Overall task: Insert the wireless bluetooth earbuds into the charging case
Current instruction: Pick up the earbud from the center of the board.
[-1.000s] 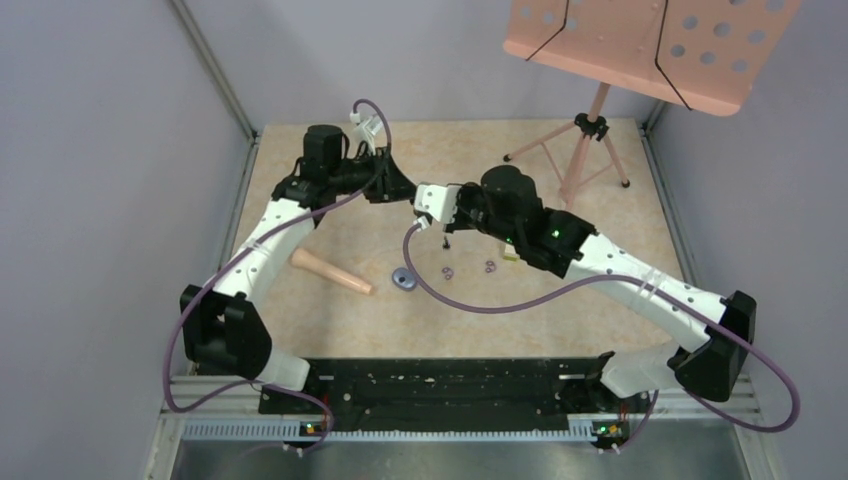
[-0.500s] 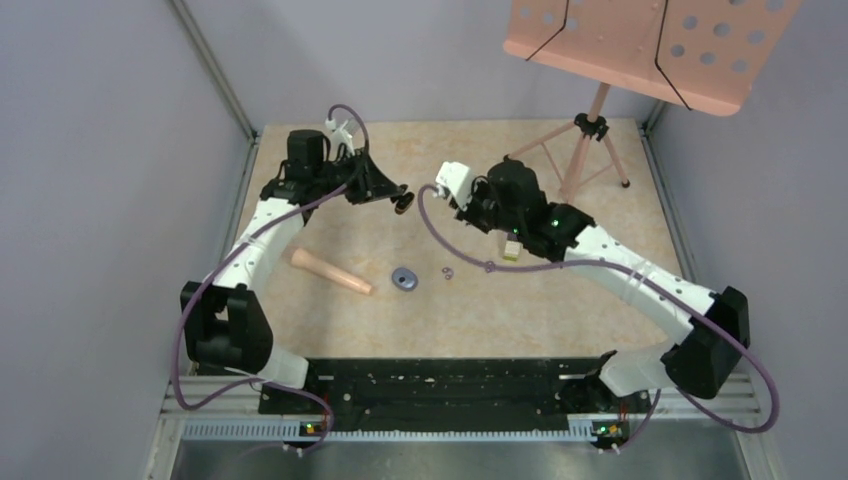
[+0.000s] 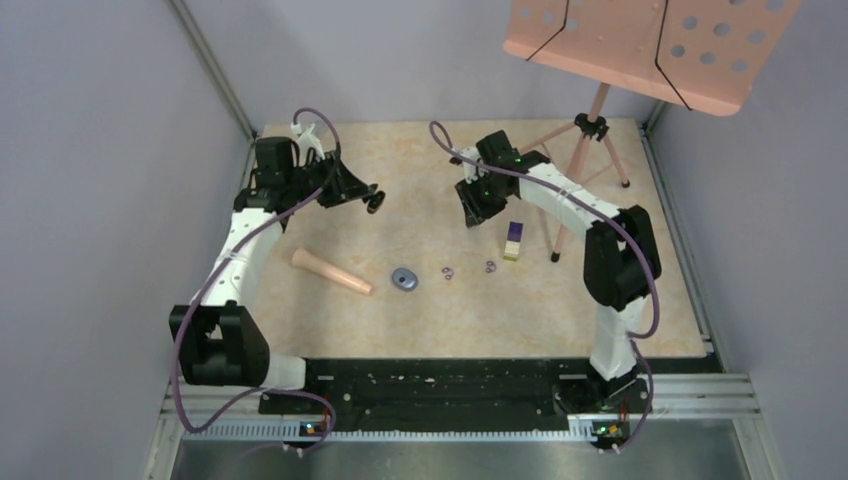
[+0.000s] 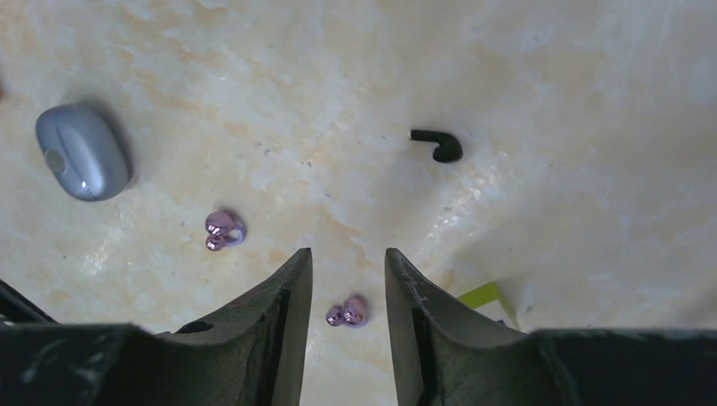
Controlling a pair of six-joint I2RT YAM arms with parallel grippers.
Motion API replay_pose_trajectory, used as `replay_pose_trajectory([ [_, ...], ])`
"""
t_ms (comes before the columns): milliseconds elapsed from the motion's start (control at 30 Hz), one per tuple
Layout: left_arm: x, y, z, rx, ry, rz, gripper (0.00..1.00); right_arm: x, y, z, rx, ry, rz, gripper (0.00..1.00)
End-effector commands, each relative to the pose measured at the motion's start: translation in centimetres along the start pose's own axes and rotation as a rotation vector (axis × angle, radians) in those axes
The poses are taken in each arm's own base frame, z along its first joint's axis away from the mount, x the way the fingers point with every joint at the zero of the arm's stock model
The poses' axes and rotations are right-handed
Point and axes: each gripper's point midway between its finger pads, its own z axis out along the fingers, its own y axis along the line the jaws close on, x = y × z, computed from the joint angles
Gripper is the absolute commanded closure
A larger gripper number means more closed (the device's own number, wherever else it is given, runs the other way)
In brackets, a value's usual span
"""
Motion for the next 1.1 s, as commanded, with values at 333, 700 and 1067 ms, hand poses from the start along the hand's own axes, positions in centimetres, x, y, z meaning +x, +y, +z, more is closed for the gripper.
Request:
replay_pose_trajectory([
  [333, 0.2, 1.7, -3.5, -0.084, -0.043, 0.085, 1.0, 1.1, -4.7, 5.2, 0.044, 0.085, 0.488, 0.61],
  [700, 0.2, 2.6, -3.9, -0.108, -0.054, 0.072, 1.0, 1.0, -6.0, 6.8, 0.041, 0.084, 0.556, 0.62],
  [1067, 0.4, 3.1, -4.1, -0.119, -0.056, 0.058, 1.0, 1.3, -6.4, 8.2, 0.03, 0.092, 0.585, 0.63],
])
